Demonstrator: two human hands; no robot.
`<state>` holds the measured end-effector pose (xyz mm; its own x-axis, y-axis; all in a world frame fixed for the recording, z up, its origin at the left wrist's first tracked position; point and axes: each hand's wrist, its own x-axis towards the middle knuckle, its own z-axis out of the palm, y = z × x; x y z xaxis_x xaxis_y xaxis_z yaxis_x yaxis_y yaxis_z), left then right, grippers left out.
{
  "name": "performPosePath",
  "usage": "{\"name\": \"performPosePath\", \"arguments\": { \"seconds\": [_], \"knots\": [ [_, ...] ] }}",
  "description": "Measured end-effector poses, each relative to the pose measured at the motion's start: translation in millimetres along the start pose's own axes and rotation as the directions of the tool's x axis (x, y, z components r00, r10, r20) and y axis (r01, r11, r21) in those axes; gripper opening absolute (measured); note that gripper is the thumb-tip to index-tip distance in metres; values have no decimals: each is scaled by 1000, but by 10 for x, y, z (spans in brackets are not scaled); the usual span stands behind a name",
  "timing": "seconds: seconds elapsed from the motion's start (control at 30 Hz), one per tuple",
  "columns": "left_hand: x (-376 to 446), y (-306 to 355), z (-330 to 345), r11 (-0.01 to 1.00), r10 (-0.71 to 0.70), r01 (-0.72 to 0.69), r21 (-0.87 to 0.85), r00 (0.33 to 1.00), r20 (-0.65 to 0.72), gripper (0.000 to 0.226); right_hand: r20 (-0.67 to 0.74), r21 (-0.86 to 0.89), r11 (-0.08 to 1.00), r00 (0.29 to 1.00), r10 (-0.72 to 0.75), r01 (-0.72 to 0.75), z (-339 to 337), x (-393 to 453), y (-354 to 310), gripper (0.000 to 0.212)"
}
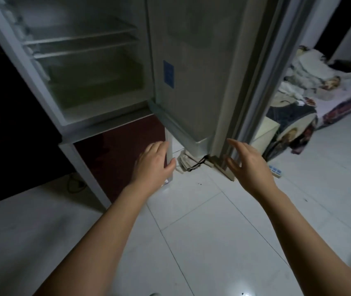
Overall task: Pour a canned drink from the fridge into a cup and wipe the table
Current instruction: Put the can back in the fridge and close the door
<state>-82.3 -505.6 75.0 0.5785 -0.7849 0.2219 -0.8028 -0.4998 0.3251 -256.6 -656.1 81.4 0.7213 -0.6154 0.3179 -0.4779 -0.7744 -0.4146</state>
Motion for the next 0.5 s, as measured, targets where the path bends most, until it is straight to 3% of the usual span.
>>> {"name": "performPosePath", "arguments": {
  "seconds": [0.27,0.5],
  "knots": [
    [469,245,249,974,225,-220,-57,971,83,52,-76,32,972,969,236,-234,-44,-93,296,50],
    [716,358,556,955,294,-283,-91,943,154,55,-78,143,928,931,357,-344,14,26,513,57]
  ]
}}
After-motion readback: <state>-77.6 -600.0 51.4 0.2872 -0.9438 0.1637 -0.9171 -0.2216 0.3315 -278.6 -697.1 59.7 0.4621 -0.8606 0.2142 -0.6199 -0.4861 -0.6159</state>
